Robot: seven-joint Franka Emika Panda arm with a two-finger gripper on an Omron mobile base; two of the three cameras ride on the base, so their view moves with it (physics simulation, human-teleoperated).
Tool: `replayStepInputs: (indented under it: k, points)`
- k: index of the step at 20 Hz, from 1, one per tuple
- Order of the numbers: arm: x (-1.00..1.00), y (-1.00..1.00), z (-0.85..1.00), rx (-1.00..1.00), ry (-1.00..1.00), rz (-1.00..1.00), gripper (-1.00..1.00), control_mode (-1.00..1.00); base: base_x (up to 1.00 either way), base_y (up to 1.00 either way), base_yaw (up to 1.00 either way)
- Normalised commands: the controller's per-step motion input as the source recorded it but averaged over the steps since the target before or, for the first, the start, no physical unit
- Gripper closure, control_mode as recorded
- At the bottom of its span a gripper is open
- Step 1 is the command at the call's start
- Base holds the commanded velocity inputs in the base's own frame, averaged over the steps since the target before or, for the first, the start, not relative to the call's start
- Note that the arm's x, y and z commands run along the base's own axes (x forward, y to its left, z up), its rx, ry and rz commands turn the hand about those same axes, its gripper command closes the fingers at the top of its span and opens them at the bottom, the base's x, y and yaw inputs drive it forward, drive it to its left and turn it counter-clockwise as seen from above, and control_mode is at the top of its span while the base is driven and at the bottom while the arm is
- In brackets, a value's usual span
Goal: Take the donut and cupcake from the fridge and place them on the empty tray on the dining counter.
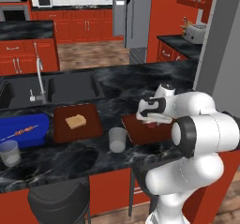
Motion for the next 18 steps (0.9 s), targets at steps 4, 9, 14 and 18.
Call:
replayStepInputs:
  k: [4,9,14,18]
  points:
    - [0.04,0.0,-0.17,0.02,-0.11,0.0,1.0,-1.0,0.0,0.0,0.0]
    - [0.08,0.01,-0.14,0.0,-0.11,0.0,1.0,-1.0,0.0,0.0,0.0]
    - [0.05,0.01,-0.21,0.0,-0.09,0.0,1.0,-1.0,0.0,0.0,0.0]
    - [0.03,0.0,-0.28,0.0,-0.06,0.0,1.0,-1.0,0.0,0.0,0.0]
